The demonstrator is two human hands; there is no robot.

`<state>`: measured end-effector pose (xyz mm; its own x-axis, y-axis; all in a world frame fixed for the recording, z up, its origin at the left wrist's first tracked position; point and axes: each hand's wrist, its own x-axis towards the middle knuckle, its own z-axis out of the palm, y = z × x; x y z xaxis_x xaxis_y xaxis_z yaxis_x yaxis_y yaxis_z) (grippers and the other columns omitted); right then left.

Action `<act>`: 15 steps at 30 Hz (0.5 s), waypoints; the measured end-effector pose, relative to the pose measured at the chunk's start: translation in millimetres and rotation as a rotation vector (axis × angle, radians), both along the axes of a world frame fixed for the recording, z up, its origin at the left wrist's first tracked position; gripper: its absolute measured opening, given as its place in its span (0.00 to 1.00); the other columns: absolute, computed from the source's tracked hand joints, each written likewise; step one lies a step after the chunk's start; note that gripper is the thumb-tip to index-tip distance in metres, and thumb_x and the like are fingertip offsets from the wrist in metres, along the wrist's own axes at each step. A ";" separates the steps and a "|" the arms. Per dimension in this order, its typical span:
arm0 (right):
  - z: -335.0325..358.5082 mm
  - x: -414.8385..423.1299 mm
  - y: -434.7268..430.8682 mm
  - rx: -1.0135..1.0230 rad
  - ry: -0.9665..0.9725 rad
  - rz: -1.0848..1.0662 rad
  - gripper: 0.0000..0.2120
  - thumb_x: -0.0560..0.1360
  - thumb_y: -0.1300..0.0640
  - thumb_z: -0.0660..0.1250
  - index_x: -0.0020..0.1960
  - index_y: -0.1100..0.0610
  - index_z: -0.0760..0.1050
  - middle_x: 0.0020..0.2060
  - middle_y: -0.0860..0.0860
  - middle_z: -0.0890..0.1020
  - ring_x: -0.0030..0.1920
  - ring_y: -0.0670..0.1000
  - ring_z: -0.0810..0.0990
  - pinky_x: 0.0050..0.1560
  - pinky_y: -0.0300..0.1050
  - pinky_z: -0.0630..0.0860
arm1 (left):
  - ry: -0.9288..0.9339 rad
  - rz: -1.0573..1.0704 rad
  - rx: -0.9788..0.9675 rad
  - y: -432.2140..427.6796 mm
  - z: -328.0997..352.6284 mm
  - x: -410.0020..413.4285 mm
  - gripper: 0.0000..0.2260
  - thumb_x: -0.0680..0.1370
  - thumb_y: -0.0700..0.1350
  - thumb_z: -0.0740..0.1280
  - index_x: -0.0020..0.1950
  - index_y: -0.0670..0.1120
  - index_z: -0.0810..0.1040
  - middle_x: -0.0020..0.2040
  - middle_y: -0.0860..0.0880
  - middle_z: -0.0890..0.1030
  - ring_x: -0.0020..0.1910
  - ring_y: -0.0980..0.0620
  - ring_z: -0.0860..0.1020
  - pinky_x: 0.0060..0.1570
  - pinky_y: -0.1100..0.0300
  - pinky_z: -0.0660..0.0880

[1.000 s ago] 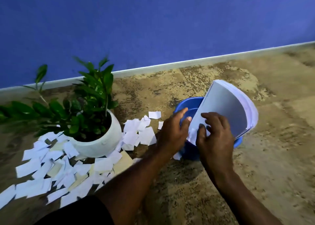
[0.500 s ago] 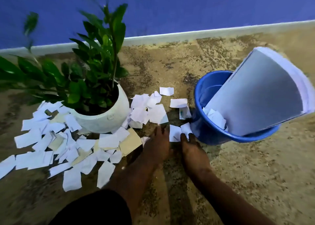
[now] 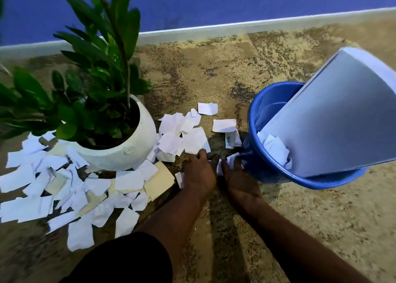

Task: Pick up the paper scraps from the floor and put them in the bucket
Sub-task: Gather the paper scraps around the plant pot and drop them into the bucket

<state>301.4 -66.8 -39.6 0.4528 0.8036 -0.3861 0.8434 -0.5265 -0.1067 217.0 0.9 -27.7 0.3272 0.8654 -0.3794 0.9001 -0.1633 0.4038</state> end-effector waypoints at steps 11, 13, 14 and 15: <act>13.4 8.5 -4.8 0.016 -0.052 0.021 0.17 0.82 0.55 0.49 0.68 0.54 0.68 0.64 0.54 0.74 0.57 0.56 0.80 0.51 0.48 0.76 | 0.022 -0.206 0.190 -9.3 -9.8 -7.5 0.14 0.79 0.42 0.61 0.63 0.39 0.72 0.60 0.38 0.75 0.59 0.39 0.74 0.55 0.47 0.73; 14.5 10.9 -11.2 0.032 -0.073 0.064 0.17 0.82 0.55 0.50 0.69 0.55 0.67 0.63 0.55 0.75 0.56 0.56 0.80 0.50 0.48 0.76 | 0.070 -0.263 0.215 -9.4 -11.6 -11.0 0.14 0.79 0.43 0.63 0.62 0.40 0.73 0.60 0.39 0.75 0.59 0.40 0.74 0.54 0.47 0.74; 14.4 12.3 -13.8 0.059 -0.073 0.062 0.18 0.82 0.55 0.50 0.70 0.55 0.65 0.62 0.55 0.76 0.57 0.57 0.79 0.52 0.48 0.76 | 0.089 -0.301 0.226 -8.5 -12.7 -13.3 0.14 0.78 0.45 0.63 0.62 0.42 0.73 0.60 0.40 0.75 0.58 0.41 0.74 0.52 0.48 0.74; 13.6 12.4 -13.6 0.071 -0.049 0.050 0.18 0.82 0.55 0.51 0.71 0.55 0.64 0.63 0.56 0.75 0.59 0.57 0.78 0.54 0.48 0.75 | 0.104 -0.337 0.231 -6.9 -13.2 -15.3 0.14 0.78 0.47 0.64 0.63 0.44 0.73 0.60 0.41 0.74 0.58 0.42 0.74 0.51 0.49 0.74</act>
